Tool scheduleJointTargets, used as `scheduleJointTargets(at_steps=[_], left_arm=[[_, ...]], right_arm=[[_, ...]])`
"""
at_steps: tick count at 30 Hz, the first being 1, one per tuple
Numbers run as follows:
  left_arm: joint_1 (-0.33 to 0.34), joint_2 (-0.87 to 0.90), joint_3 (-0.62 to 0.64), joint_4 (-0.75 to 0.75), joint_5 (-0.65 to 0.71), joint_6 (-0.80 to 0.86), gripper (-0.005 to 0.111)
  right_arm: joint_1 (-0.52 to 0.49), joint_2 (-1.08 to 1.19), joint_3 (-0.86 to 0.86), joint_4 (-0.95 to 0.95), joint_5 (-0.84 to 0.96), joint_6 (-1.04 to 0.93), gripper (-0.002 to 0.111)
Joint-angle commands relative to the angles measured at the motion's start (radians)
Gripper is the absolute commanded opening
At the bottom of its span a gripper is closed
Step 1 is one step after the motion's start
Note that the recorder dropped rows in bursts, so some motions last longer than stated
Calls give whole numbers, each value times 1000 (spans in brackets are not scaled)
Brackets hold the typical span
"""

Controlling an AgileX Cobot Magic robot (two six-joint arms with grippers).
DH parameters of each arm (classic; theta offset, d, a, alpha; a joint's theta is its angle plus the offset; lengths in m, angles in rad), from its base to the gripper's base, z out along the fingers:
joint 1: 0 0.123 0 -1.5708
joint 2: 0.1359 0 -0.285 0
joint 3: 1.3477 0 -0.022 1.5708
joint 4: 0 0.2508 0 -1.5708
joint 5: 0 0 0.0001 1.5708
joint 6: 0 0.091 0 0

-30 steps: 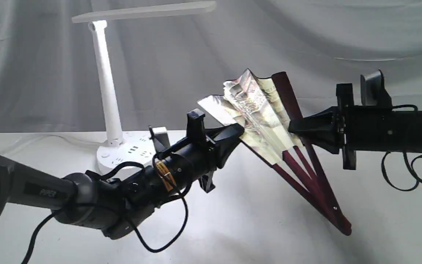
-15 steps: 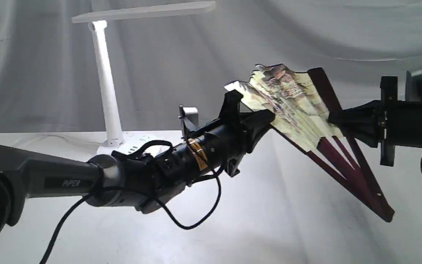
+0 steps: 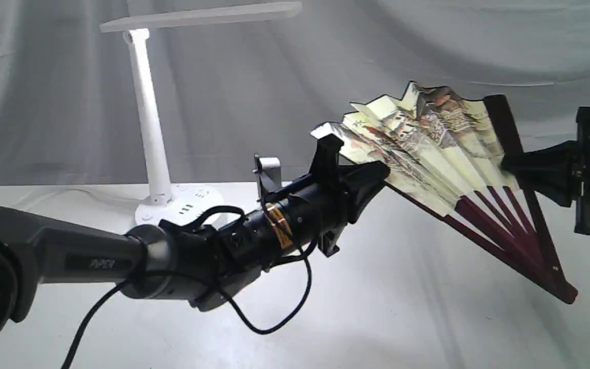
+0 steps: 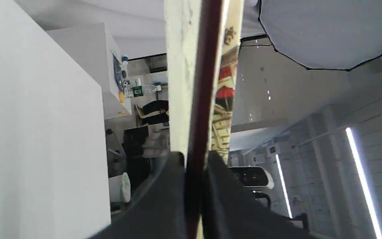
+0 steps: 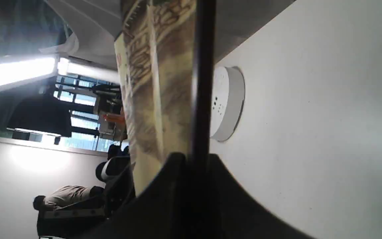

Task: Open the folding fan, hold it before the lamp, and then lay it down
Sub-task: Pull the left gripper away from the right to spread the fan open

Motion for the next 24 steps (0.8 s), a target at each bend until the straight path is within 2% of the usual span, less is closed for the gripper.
scheduleJointTargets(at_steps=[1, 5, 18, 24], left_arm=[[-1, -13, 62, -150, -163, 27, 0], [-1, -13, 147, -273, -284, 45, 0], [-1, -13, 299, -467, -284, 82, 0], [-1, -13, 306, -476, -284, 82, 0]], right_arm=[[-50, -7, 7, -53, -38, -20, 0], [-87, -7, 7, -60, -38, -13, 0], [-210, -7, 7, -106, -38, 19, 0], [-270, -7, 7, -134, -38, 30, 0]])
